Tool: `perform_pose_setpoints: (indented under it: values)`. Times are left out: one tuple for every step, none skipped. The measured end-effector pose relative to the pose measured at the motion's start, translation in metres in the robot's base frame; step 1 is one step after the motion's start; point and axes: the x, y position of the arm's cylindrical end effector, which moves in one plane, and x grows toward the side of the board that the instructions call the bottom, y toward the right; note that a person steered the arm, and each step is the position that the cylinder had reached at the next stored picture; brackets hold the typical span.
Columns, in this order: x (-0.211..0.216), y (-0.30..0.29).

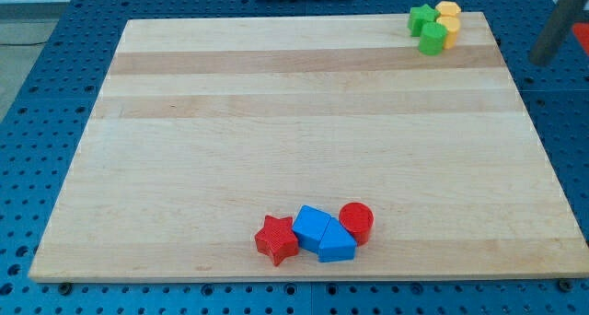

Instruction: Place the yellow hexagon towards the top centre of the board

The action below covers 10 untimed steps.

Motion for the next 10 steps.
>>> perform_pose_setpoints:
  values:
    - [-0.070, 0.000]
    - [-0.093, -0.014]
    - [-0.093, -0.040]
    - [-0.093, -0.064]
    - [-0.091, -0.086]
    - [-0.082, -0.109]
    - [-0.066, -0.132]
    - [-0.049, -0.156]
    - [-0.047, -0.179]
    - [-0.031, -0.203]
